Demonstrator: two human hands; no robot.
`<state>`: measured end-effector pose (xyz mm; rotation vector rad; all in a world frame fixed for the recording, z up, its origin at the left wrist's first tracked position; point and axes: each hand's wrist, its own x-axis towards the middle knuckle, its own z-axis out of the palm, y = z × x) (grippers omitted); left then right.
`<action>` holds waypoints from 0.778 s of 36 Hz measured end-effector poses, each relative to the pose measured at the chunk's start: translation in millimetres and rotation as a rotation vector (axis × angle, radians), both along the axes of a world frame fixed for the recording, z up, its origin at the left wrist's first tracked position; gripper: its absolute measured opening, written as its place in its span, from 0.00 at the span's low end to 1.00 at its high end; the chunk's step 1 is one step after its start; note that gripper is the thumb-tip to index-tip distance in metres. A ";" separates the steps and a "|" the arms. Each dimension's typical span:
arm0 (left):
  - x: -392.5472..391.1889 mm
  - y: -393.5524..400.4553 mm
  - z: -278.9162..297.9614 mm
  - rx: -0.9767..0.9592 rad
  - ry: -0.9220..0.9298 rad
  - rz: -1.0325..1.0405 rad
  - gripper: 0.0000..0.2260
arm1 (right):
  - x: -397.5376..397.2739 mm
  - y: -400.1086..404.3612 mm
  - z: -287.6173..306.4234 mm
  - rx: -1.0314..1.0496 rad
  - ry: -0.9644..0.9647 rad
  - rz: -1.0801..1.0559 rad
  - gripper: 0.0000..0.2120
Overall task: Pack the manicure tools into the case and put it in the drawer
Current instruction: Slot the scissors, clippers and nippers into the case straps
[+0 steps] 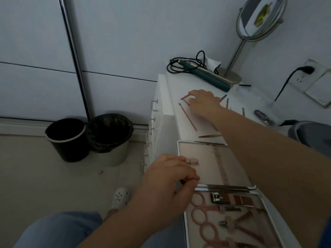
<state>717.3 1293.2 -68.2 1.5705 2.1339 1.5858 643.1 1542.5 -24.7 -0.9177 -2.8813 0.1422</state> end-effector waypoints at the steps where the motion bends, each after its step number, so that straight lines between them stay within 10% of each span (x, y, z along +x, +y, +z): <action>1: -2.3 0.5 0.8 -0.003 -0.006 -0.004 0.05 | -4.3 2.3 1.1 -0.007 -0.012 -0.017 0.21; 16: -15.3 3.1 -5.9 0.150 -0.184 0.001 0.08 | 4.0 41.9 -1.5 0.040 -0.170 -0.052 0.21; 28: -14.4 2.9 -8.3 0.171 -0.197 0.021 0.09 | 9.6 51.9 16.2 -0.041 0.112 -0.061 0.19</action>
